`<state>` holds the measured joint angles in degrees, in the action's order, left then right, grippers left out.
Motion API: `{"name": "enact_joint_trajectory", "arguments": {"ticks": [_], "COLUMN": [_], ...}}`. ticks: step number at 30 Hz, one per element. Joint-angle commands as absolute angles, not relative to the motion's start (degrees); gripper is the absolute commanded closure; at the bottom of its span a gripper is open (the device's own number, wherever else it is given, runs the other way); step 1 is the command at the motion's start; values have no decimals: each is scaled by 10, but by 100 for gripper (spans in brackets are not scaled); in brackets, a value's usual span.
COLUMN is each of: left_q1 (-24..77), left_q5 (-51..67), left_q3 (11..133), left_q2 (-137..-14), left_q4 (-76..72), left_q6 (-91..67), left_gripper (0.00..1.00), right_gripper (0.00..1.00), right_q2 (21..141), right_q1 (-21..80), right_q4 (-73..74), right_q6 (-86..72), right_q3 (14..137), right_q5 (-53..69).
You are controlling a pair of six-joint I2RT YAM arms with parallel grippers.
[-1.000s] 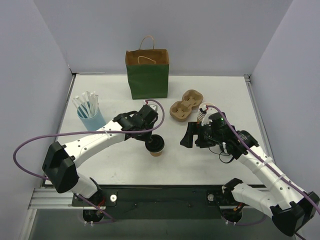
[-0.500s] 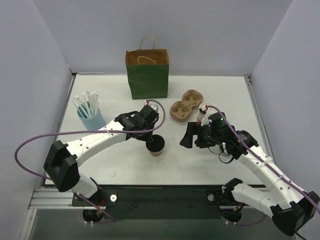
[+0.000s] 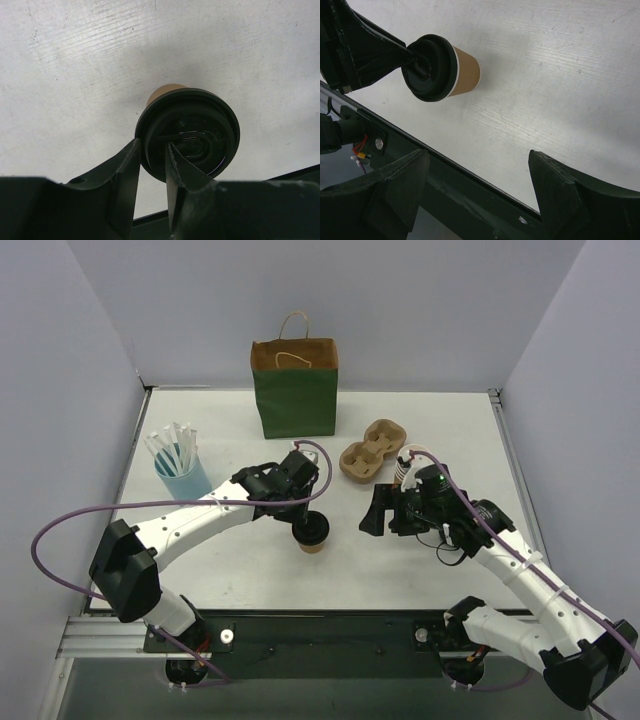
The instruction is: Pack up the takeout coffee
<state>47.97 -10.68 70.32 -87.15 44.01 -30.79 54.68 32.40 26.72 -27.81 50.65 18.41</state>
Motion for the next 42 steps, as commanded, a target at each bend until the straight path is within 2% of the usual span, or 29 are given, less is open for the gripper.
{"name": "enact_joint_trajectory", "arguments": {"ticks": [1,6,10,16,30,36,42], "left_q1": [483,469,441,374,314,314,314], "left_q5": [-93,-96,-28,113,204,214,207], "left_q3": [715,705,650,523,439,424,408], "left_q2": [-852,-820,-778,-689,-655,-671,-682], "left_q4": [423,417,361,216,105,84,69], "left_q6": [-308,-312,-310,-326,-343,-346,-345], "left_gripper": [62,55,51,49,46,46,46], "right_gripper": [18,19,21,24,28,35,49], "right_q2": [566,598,645,738,839,862,868], "right_q1": [330,330,332,343,363,362,362], "right_q4": [248,202,116,59,33,18,5], "right_q6": [-286,-315,-349,-365,-349,-346,-335], "right_q3": [520,533,525,533,550,539,519], "right_q5": [192,212,266,304,326,329,321]}}
